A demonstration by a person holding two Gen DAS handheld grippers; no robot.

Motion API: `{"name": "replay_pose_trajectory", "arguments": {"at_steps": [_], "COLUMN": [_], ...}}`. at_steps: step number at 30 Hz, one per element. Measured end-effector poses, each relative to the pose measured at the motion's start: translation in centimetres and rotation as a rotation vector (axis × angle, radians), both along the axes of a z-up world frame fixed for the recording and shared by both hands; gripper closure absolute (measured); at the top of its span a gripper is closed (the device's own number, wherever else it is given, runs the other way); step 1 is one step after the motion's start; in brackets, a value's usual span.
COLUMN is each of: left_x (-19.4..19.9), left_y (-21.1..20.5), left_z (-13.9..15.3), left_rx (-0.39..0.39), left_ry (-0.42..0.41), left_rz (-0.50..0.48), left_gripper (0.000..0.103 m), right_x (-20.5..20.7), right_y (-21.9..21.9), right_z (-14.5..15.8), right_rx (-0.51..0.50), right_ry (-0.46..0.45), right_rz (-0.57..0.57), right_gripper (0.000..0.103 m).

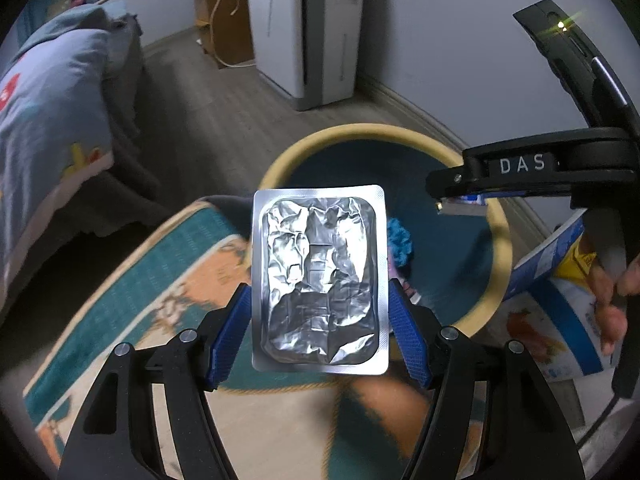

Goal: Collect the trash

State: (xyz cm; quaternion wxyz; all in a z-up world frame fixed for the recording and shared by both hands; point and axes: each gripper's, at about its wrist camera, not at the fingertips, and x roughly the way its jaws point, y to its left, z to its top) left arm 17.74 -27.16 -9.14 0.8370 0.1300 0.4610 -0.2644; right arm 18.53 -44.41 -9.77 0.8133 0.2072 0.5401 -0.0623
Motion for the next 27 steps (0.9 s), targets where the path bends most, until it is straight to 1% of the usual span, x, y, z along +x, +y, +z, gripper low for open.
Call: {"name": "replay_pose_trajectory", "arguments": {"at_steps": [2, 3, 4, 5, 6, 8, 11, 13, 15, 17, 21, 24, 27], "left_x": [0.2, 0.3, 0.3, 0.2, 0.2, 0.0, -0.5, -1.3, -2.1, -3.0, -4.7, -6.2, -7.6], "left_y": [-0.7, -0.8, -1.0, -1.2, -1.2, -1.4, -0.9, -0.5, -0.3, 0.1, 1.3, 2.0, 2.8], "left_z": [0.0, 0.0, 0.1, 0.3, 0.4, 0.9, 1.5, 2.2, 3.1, 4.2, 5.9, 6.8, 7.7], "left_rx": [-0.029, -0.043, -0.063, -0.074, -0.078, -0.090, -0.088, -0.078, -0.069, -0.061, -0.065, -0.044, -0.018], "left_ry": [-0.002, -0.006, -0.010, -0.013, -0.020, -0.033, -0.035, -0.044, -0.060, -0.070, -0.074, -0.100, -0.119], "left_rz": [-0.009, -0.011, -0.014, -0.013, -0.008, -0.006, -0.003, -0.008, -0.011, -0.011, 0.014, 0.033, 0.078], "left_gripper": [0.034, 0.034, 0.029, 0.019, 0.016, 0.014, 0.014, 0.012, 0.009, 0.007, 0.006, 0.005, 0.005], "right_x": [0.0, -0.2, -0.2, -0.4, -0.6, -1.0, -1.7, -2.5, -3.7, -4.8, -8.3, -10.5, -12.3], "right_y": [-0.5, -1.1, -1.6, -2.1, -2.7, -3.5, -3.7, -3.4, -2.7, -2.0, -0.6, 0.1, 0.5], "right_z": [0.2, 0.5, 0.8, 1.1, 1.4, 1.6, 2.0, 2.6, 3.7, 4.7, 6.7, 7.4, 7.7], "right_rx": [0.008, 0.018, 0.025, 0.035, 0.051, 0.074, 0.090, 0.072, 0.034, 0.013, -0.052, -0.093, -0.098], "right_ry": [-0.019, -0.045, -0.067, -0.086, -0.107, -0.122, -0.113, -0.097, -0.095, -0.105, -0.133, -0.146, -0.150], "right_rz": [-0.013, -0.029, -0.046, -0.060, -0.073, -0.084, -0.059, -0.026, 0.007, 0.034, 0.082, 0.101, 0.110], "right_gripper": [0.045, 0.045, 0.045, 0.043, 0.037, 0.034, 0.032, 0.029, 0.023, 0.021, 0.012, 0.008, 0.008]}}
